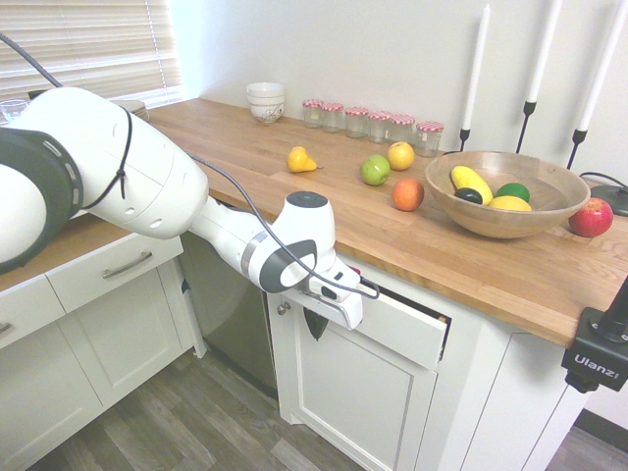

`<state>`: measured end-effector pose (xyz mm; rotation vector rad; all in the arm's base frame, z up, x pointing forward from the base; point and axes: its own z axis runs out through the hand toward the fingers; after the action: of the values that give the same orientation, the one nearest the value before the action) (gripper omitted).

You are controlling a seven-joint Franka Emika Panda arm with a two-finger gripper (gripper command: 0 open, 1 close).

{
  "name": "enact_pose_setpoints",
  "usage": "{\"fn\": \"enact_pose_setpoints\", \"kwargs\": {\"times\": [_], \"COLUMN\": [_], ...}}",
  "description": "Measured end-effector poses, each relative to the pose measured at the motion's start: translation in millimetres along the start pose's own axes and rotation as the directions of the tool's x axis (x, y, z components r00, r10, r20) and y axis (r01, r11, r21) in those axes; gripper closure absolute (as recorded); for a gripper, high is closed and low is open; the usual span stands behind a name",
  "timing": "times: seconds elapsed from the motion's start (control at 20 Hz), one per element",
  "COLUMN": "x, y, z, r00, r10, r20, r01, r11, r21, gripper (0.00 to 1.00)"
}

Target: Close the drawer

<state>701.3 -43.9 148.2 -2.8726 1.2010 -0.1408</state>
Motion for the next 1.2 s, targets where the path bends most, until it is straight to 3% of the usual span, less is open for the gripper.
{"fn": "enact_pose_setpoints", "kwargs": {"times": [0.25,0.3,0.6,1.2], "x": [-26,-34,-86,-207], "y": [37,45,94,207], "z": [-33,-38,-68,-133], "r00": [0.999,0.999,0.996,0.998], "r10": [0.004,0.004,0.006,0.007], "r20": [0.039,0.048,0.085,0.066], "r01": [-0.003,-0.001,0.000,-0.002], "r11": [0.999,0.999,0.998,0.997], "r21": [-0.042,-0.050,-0.069,-0.076], "gripper": [1.00,0.00,0.00,0.00]}}
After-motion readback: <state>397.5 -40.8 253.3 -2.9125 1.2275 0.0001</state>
